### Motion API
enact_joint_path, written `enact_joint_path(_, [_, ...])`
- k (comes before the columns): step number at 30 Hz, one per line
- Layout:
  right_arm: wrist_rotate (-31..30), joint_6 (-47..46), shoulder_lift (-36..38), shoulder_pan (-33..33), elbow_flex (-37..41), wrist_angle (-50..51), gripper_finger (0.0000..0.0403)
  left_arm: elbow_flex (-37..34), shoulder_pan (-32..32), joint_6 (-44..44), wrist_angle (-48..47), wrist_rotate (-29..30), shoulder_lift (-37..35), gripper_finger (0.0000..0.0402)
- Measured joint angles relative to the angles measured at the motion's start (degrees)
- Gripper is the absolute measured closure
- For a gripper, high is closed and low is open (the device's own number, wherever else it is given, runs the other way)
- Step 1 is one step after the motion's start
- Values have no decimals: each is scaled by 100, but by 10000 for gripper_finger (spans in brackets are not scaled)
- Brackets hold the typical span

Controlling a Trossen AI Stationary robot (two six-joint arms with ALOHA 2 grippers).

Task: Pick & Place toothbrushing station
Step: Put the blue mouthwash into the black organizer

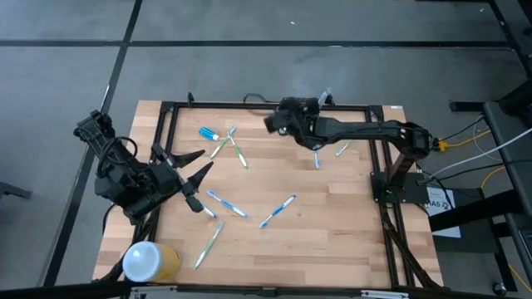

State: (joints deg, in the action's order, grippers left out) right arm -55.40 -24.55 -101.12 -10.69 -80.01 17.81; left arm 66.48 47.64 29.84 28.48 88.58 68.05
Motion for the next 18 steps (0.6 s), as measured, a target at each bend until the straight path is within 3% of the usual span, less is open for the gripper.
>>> enact_joint_path(5, [-593,8,-66,-363,379,-789,315,2,-93,188,-23,147,82,242])
enact_joint_path(13, [67,1009,-76,-799,2121,-4364,315,2,-243,235,7,149,101,242])
enact_joint_path(18, [380,2185,-38,-980,2655,-5896,315,2,-243,51,5,148,101,242])
